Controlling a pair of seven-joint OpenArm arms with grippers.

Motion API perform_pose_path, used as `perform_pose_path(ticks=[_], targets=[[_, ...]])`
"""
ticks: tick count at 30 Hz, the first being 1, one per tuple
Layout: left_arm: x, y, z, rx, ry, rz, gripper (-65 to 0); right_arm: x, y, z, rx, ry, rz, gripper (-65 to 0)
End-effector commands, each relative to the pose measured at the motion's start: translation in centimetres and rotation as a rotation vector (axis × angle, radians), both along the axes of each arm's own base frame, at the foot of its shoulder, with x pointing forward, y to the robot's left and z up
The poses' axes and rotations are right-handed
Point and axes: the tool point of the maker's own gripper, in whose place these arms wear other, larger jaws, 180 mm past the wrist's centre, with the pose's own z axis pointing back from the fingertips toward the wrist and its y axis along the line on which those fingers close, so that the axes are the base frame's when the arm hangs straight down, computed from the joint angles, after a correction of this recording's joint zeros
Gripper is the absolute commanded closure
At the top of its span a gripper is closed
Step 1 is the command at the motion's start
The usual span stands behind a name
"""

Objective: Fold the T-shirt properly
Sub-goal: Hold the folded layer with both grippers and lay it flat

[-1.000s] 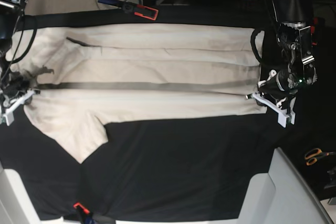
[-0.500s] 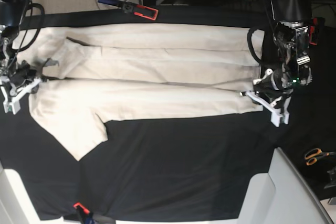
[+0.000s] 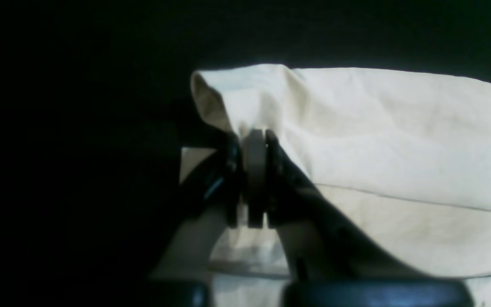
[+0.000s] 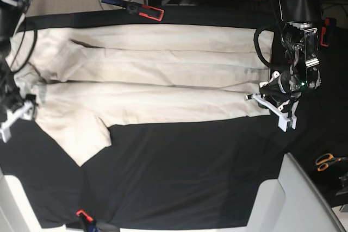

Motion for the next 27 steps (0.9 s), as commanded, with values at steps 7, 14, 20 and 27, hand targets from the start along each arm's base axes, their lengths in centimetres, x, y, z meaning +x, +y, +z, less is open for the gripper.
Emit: perform_pose_path(ticks=[7,14,20,27], targets=[[0.9,0.6,1.1,0.010,-0.041,0.000,0.0,3.3,-4.3,-0.4,0.071,-0.016,-0.118,-43.1],[0.9,0.8,1.1,0.013,-0.041,0.000,0.0,2.5,-4.1,-3.6,0.070,0.022,-0.096,-43.2],[0.8,0.8,1.1,0.013,-0.040,0.001,0.0,2.5,-1.8,-4.8,0.058,0.043,-0.028,-42.8],[0.8,0.8,1.1,0.013,-0.040,0.001,0.0,2.8,-1.2,-4.9,0.061,0.041,-0.016,-42.6]])
